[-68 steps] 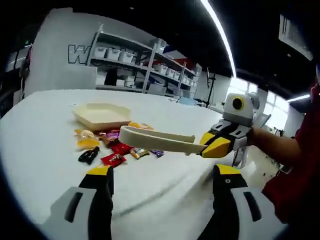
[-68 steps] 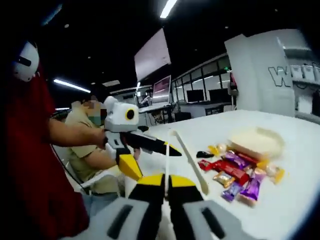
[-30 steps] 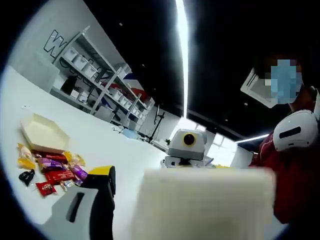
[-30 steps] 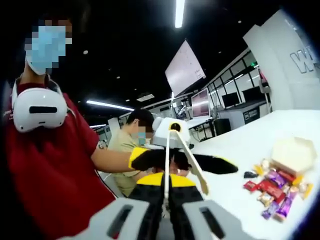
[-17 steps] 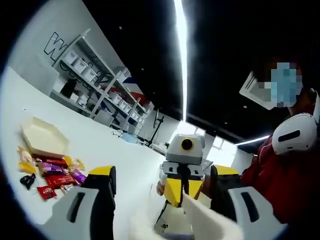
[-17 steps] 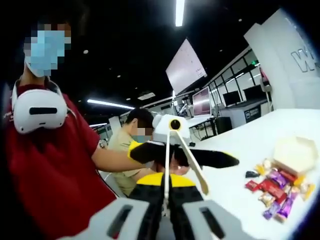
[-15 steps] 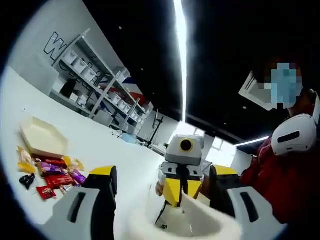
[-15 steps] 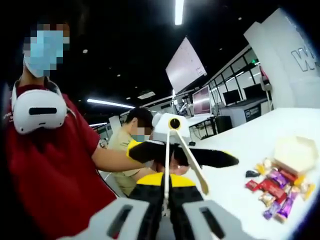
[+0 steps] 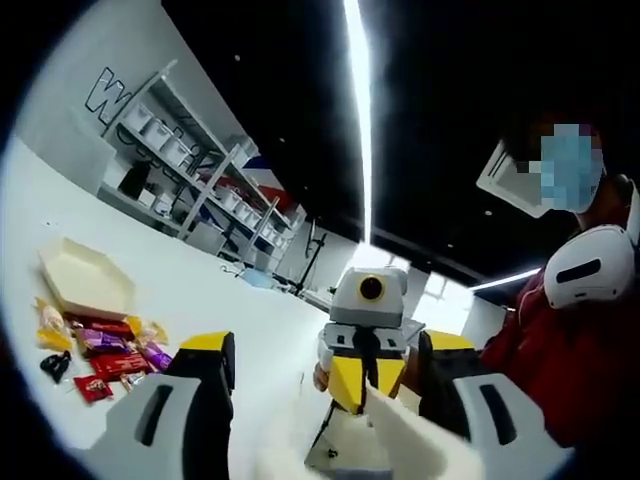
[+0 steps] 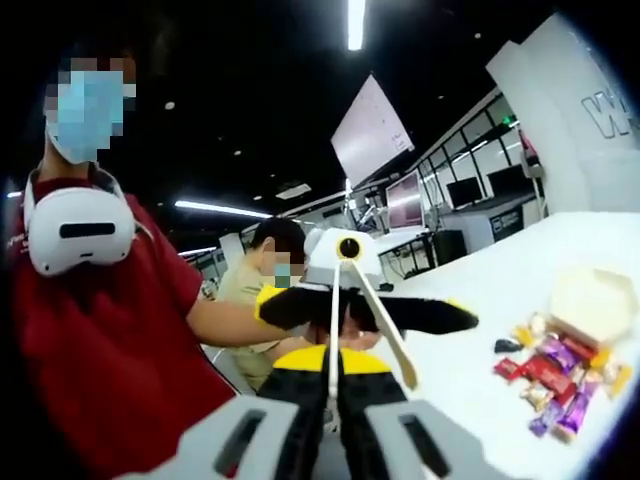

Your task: Place the target food into the container with the food tongs after gripping and lifting it, then release it inside without dropping or visibly crushing the food.

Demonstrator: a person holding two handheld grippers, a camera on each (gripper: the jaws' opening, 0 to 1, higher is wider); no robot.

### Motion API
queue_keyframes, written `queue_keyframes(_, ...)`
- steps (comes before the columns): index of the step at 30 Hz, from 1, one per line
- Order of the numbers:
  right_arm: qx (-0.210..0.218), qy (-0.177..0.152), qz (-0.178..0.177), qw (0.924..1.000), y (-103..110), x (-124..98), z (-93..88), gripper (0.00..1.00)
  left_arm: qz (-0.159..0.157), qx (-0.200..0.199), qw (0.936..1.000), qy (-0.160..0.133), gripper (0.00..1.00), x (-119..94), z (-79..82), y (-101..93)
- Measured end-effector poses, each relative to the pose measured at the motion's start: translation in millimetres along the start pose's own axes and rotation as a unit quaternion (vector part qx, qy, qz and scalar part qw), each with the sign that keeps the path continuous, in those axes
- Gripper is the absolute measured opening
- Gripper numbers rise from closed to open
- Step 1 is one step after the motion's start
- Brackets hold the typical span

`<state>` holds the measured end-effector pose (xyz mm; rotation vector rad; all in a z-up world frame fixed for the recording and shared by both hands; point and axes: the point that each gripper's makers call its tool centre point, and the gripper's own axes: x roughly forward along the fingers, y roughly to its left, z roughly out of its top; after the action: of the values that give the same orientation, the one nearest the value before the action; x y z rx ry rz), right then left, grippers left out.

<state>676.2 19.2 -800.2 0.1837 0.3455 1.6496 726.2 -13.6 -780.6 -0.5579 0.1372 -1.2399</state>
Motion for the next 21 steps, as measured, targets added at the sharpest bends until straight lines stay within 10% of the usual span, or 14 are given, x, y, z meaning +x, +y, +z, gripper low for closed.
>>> queue_keyframes(6, 0.001, -0.003, 0.0, 1.0, 0.1, 0.6, 0.6, 0.0, -0.004, -0.001, 1.0, -0.003, 0.69, 0.2, 1.7, -3.0)
queue_keyframes(14, 0.006, 0.003, 0.005, 1.0, 2.8, -0.2, 3.2, 0.0, -0.02, 0.023, 0.9993, 0.02, 0.34, -1.6, -4.4, -8.8)
queue_keyframes(21, -0.008, 0.009, 0.0, 0.9999, 4.7, -0.8, 4.1, 0.0, -0.023, 0.019, 0.9993, 0.024, 0.34, -1.7, -6.3, -10.2)
